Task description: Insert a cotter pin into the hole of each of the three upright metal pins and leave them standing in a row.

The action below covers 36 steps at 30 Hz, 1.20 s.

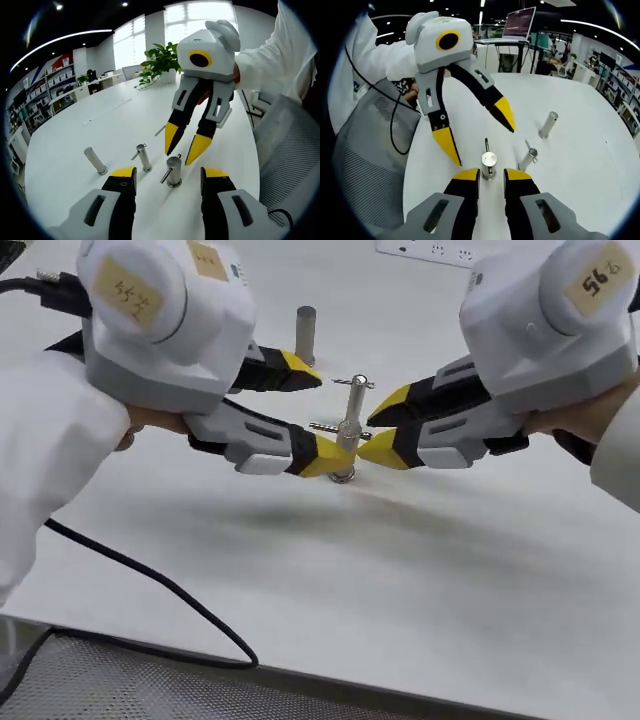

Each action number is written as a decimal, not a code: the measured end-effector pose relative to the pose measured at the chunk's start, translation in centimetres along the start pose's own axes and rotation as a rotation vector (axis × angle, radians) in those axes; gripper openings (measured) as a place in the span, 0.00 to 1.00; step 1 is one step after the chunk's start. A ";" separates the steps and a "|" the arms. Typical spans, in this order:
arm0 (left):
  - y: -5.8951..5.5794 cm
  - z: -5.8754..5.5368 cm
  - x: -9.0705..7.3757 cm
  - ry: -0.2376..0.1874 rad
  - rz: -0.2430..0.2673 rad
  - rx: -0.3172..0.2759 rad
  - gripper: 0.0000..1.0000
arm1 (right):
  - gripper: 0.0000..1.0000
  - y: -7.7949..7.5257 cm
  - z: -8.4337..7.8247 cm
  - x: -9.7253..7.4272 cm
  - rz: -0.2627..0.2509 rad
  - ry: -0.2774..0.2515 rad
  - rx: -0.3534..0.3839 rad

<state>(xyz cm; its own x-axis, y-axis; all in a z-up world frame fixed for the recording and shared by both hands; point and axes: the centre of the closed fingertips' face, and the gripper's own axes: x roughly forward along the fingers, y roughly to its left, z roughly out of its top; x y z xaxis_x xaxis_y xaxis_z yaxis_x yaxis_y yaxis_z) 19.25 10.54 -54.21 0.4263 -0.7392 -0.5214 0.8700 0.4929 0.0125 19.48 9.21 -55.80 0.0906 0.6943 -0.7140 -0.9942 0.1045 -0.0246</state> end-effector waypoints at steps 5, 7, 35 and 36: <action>-0.3 -0.9 -0.8 0.000 0.023 -0.053 0.65 | 0.14 0.3 0.2 0.3 0.005 -0.006 0.014; -0.2 -1.1 -1.1 -0.009 0.030 -0.070 0.75 | 0.13 0.4 0.2 0.4 0.009 -0.007 0.018; -0.7 -3.3 -2.7 0.037 0.052 -0.104 0.99 | 0.09 0.5 0.4 1.7 0.035 -0.017 0.028; -0.7 -3.4 -2.7 0.039 0.053 -0.103 0.99 | 0.09 0.5 0.4 1.7 0.034 -0.016 0.025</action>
<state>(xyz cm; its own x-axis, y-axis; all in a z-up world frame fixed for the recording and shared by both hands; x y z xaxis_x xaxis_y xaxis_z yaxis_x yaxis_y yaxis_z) 16.67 13.72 -55.71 0.4594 -0.6931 -0.5554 0.8154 0.5771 -0.0457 19.13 10.76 -56.77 0.0576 0.7091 -0.7027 -0.9951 0.0977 0.0170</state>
